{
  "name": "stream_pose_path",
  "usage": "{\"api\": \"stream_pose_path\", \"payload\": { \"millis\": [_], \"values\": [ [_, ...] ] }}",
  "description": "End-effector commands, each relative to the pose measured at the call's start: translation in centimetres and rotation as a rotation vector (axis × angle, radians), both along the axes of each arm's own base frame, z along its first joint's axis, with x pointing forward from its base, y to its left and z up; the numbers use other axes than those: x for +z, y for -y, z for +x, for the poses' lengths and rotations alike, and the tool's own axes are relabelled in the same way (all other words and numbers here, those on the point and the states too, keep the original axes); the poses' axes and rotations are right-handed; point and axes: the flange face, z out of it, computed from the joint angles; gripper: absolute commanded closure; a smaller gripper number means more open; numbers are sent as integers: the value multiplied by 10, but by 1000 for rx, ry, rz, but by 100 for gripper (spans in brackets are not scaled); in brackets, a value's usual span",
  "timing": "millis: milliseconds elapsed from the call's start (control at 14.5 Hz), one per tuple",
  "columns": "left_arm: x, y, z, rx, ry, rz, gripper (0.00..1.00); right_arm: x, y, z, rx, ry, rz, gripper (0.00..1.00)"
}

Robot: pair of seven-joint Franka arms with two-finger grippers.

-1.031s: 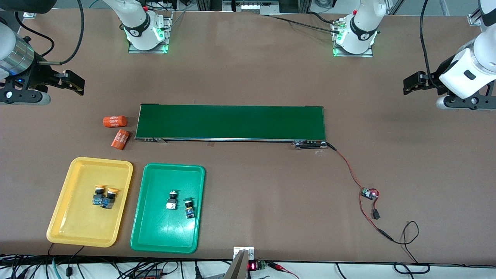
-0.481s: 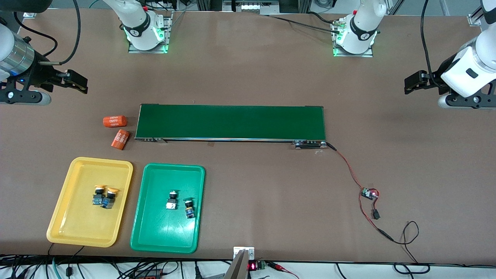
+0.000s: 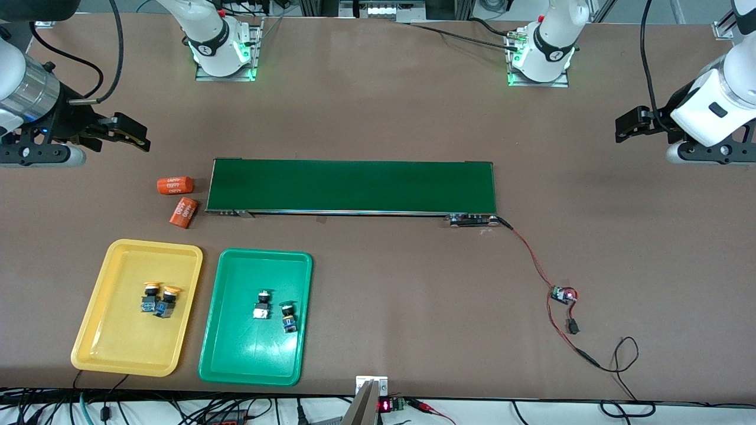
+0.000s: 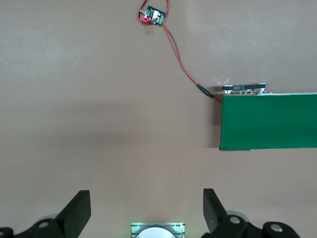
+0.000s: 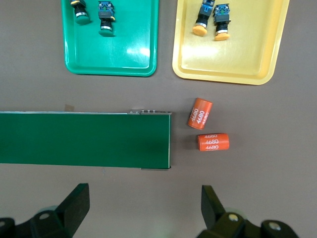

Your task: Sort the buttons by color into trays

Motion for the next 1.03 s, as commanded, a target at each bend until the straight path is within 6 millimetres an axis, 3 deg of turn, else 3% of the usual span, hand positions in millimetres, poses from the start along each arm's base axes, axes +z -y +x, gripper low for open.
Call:
{"api": "stream_pose_path", "payload": {
  "millis": [0, 550, 963],
  "values": [
    [8, 3, -2, 5, 7, 2, 0, 2, -3, 3, -5, 6, 20, 0],
    [9, 10, -3, -4, 10, 0, 0, -2, 1, 4, -1, -6, 8, 0],
    [12, 3, -2, -4, 34, -8, 0, -1, -24, 2, 32, 1, 13, 0]
  ]
}}
